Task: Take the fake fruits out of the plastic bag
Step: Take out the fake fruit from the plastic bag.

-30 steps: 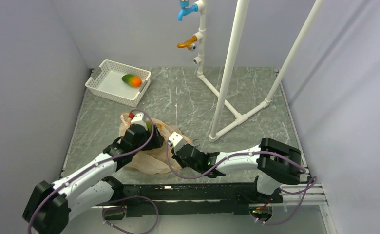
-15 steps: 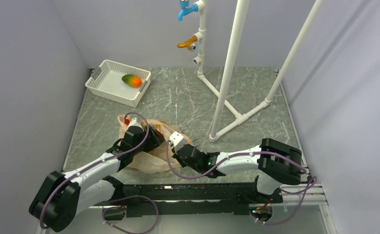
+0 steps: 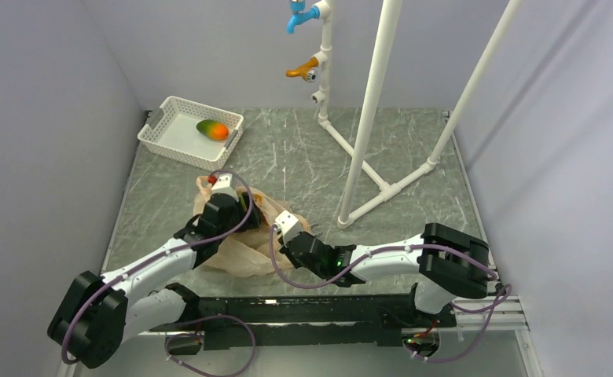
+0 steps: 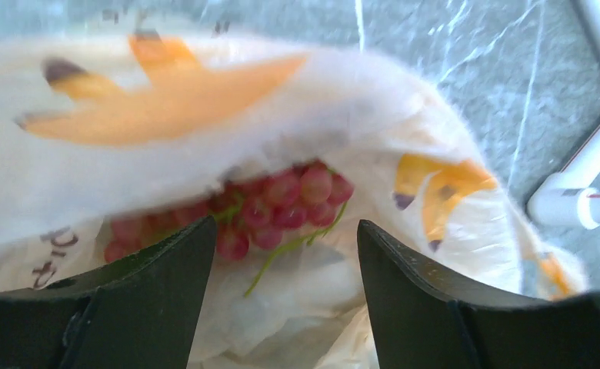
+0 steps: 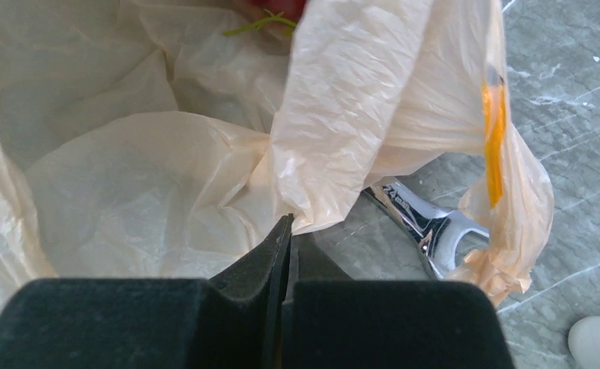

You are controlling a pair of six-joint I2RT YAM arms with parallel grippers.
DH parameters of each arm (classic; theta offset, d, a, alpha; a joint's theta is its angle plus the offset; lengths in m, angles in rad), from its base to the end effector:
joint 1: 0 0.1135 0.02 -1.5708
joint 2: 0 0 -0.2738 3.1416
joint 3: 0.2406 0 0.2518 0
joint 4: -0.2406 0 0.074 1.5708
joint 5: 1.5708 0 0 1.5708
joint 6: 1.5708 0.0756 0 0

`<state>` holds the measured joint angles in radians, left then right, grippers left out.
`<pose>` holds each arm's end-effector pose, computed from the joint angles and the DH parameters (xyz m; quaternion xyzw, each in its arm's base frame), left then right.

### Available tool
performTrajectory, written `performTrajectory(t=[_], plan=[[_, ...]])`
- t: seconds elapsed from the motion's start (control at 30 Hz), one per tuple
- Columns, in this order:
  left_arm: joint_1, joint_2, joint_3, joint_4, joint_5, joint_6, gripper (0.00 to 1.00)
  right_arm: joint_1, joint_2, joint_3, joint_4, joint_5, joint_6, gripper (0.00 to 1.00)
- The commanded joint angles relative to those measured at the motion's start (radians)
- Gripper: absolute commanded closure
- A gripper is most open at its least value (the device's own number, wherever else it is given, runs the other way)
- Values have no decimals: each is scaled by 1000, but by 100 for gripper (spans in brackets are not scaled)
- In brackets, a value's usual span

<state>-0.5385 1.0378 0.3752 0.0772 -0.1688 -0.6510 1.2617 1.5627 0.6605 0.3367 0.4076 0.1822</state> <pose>0.2077 -0.1093 0.1641 -0.0892 0.8743 -0.2026 0.4320 0.1312 0.3124 0.1557 -0.3574 0.7863 0.1787 0.4713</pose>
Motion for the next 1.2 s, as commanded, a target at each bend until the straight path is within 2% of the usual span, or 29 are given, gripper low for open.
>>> performTrajectory(t=[0.0,0.2,0.37,0.53,0.7,0.8,0.93,0.97,1.17], plan=[[-4,51,137,-7,-30,127,27,-4,-27,4,7,34,-10,100],[-4,140,180,-14,-53,156,29,-4,-31,-1,12,37,-12,99],[-20,248,223,3,-78,224,27,-5,-34,0,15,28,-15,99],[-94,388,298,-72,-131,239,27,-7,-32,3,5,40,-14,99],[-119,526,368,-181,-163,159,26,-15,-49,-13,22,36,-11,97],[-125,549,368,-171,-178,143,37,-18,-50,-12,19,33,-11,97],[-125,509,371,-192,-160,127,63,-23,-53,-18,25,32,0,97],[-125,487,368,-192,-153,127,67,-24,-54,-17,25,29,0,97],[-126,335,382,-232,-104,144,76,-39,-56,-20,32,21,16,97]])
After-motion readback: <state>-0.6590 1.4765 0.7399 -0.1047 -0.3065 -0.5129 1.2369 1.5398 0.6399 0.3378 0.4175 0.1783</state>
